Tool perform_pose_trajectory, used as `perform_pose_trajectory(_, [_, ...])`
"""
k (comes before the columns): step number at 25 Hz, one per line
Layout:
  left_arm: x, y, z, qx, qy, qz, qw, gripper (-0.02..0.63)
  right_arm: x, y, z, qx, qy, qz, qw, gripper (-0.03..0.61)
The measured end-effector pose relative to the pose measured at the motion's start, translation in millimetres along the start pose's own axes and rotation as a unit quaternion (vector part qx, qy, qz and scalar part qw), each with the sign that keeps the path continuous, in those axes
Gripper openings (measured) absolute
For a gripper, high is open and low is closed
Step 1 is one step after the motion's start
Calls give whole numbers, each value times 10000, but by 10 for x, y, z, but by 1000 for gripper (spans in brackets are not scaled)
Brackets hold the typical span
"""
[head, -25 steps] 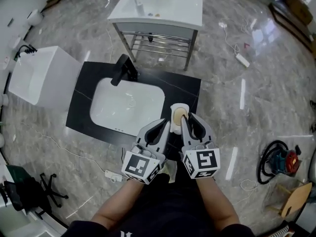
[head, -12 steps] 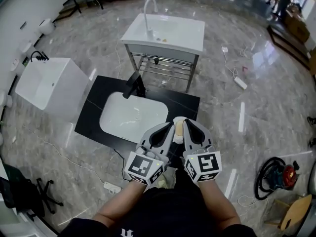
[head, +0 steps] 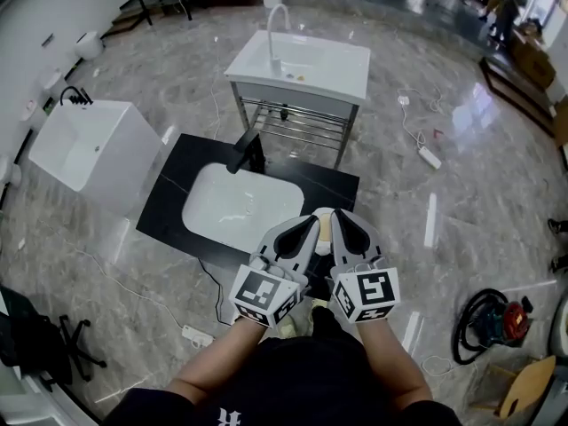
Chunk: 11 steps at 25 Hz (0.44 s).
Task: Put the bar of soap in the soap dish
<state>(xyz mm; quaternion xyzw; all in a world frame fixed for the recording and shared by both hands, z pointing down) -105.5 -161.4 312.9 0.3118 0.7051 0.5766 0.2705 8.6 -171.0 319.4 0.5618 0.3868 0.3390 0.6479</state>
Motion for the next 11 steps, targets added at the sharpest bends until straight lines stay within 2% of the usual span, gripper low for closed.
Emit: perform_pose_trajectory(11, [116, 45, 21, -29, -28, 26, 10000, 9, 32, 40, -92, 96, -6, 28, 10000, 6])
Point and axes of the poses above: the fingertips, and each gripper's own axes: x backward along the fingers, z to its right, y out of its underside, the point moved 7 cm from there along x, backward along the fingers, and after that the axes turned 2 degrees about y, right-handed, at the moved point
